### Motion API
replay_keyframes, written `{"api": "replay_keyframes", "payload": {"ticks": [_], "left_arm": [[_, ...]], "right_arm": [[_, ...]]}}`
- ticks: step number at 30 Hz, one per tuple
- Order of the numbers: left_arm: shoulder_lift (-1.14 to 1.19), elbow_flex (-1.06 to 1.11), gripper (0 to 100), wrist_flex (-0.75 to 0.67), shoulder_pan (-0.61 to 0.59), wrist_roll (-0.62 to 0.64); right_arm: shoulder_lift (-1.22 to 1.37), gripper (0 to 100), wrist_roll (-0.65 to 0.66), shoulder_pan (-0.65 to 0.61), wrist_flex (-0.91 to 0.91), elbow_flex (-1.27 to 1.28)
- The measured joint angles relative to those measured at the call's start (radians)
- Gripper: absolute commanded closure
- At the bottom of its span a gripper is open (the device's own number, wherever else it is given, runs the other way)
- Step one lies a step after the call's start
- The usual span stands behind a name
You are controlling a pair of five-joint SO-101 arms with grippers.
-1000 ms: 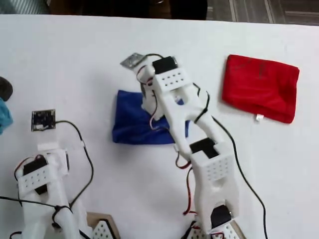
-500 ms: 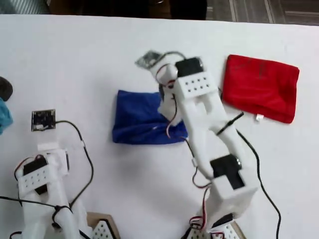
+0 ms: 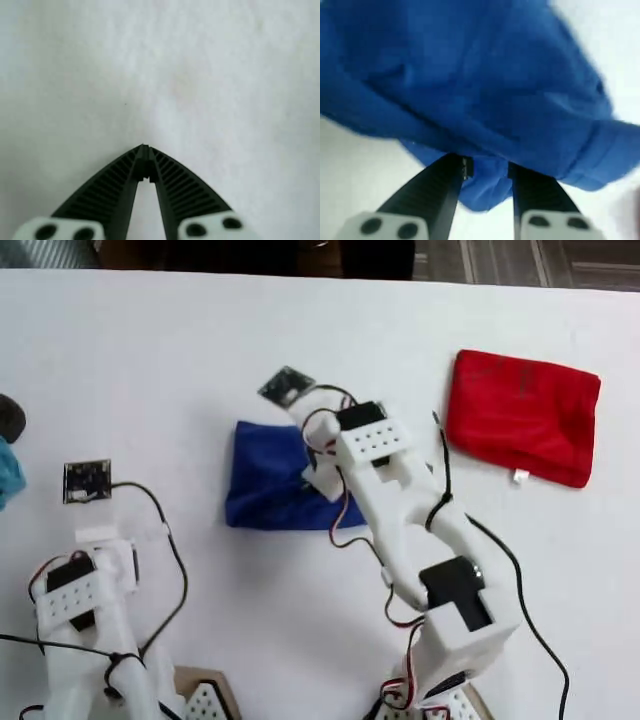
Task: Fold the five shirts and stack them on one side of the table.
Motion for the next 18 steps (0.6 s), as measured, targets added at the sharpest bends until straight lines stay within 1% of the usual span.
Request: {"api": "replay_keyframes", "payload": {"ticks": [6,10,15,18], "left_arm": [[0.0,0.0,97,0.0,0.0,0.0],[0.0,0.0,97,0.0,0.002,0.0],[0.0,0.0,97,0.0,0.002,0.0],[0.0,0.0,97,0.0,0.002,0.0]], "right_arm": [[0.005,87.2,0.0,-0.002,-0.041,-0.078],[0.009,87.2,0.0,0.003,-0.046,-0.087],[0.009,86.8,0.0,-0.002,0.029,-0.087],[0.009,81.0,0.0,0.002,0.077,-0.087]]}}
